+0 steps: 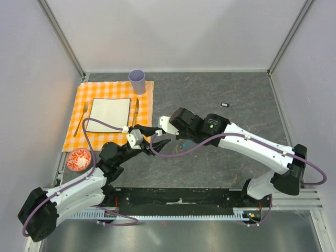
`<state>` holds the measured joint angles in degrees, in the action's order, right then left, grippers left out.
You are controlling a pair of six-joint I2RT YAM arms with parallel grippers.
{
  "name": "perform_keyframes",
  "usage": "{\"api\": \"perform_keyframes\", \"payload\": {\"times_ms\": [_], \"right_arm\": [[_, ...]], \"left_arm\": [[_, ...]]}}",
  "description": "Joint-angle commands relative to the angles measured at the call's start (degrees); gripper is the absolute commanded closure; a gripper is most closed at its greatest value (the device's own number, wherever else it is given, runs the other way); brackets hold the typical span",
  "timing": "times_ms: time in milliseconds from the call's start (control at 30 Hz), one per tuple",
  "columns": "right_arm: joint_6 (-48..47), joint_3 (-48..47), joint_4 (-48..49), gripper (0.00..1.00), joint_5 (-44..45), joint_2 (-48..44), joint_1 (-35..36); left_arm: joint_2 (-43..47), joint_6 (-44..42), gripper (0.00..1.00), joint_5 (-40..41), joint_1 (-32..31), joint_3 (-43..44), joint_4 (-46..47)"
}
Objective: Put the keys on the keyring
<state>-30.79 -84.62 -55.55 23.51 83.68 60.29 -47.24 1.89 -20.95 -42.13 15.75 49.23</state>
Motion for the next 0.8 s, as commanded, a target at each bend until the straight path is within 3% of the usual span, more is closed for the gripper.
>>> {"api": "perform_keyframes", "payload": {"times_ms": [0,100,133,267,600,767], "right_arm": [[-2.52,-5.55,-4.74,1.00,9.84,-0.71,1.41],[-3.58,-5.72,-3.42,1.00,2.45,-2.64,1.50],[-4.45,-5.30,-2.21,1.00,-5.50,-4.91,1.06],[-6.04,-0.73,2.37,1.00,-21.61,-10.29,-3.42],[-4.99,5.87,5.62,1.00,-26.32,-11.34,-4.66],[-5.07,6.48,6.50,1.00,-28.78,-11.43,-4.57]], "left_arm": [[0.66,-4.09,0.37,2.23,-0.06,-1.07,-0.89],[-0.30,-4.00,0.37,1.70,-0.06,-2.29,1.56],[-0.57,-4.00,0.36,1.70,-0.06,-2.65,2.35],[-1.45,-3.56,0.36,-0.31,-0.06,-3.53,5.43],[-6.54,-5.06,0.36,-17.79,-0.06,5.16,-0.36],[-11.72,-4.00,0.42,-21.23,-0.67,9.29,-1.24]]}}
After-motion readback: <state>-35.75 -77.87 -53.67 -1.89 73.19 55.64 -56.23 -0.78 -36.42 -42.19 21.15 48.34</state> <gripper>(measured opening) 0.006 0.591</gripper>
